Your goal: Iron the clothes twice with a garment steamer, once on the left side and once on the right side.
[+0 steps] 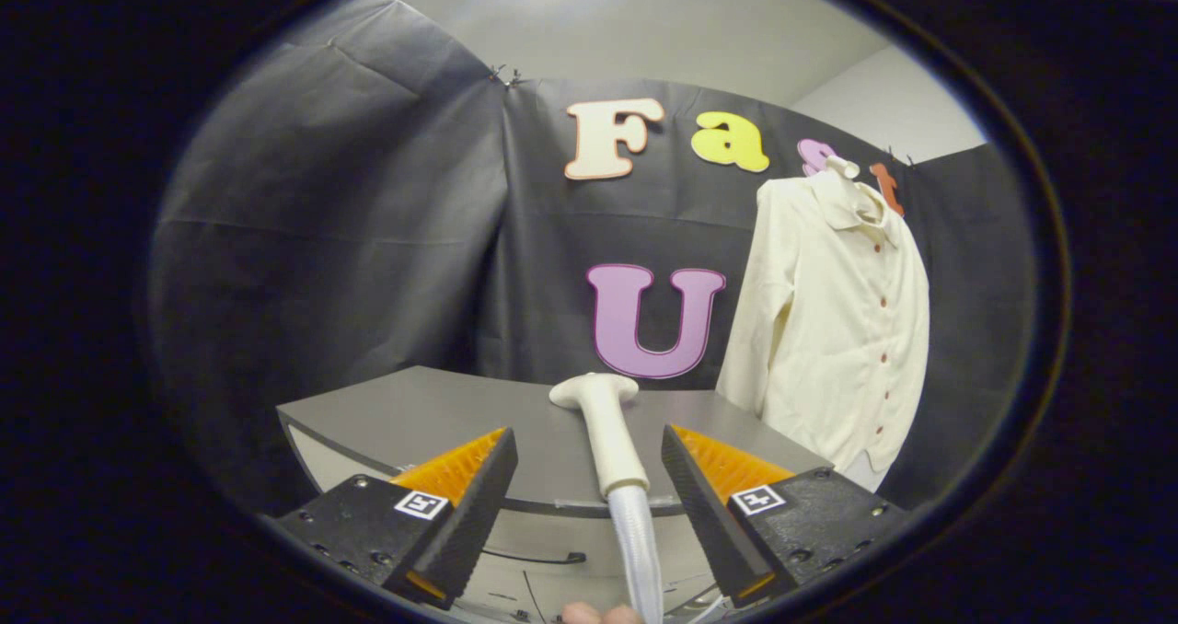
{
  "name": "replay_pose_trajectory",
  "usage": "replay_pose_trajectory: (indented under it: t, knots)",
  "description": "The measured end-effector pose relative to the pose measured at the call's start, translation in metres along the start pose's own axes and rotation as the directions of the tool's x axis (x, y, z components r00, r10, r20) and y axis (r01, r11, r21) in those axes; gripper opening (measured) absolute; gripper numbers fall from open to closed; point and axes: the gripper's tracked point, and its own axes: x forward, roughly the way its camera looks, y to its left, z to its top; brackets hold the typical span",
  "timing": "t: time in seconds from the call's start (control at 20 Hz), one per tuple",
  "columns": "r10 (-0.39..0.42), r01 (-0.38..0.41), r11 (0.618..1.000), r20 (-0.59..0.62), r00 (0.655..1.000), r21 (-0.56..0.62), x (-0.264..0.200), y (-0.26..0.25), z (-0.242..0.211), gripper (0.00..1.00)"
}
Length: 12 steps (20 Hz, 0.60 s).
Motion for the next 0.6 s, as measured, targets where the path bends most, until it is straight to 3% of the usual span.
replay_pose_trajectory:
  t: [0.6]
  knots:
    - [0.020, -0.016, 1.000, -0.185, 0.983, 0.027, 0.068, -0.005, -0.034, 0.91]
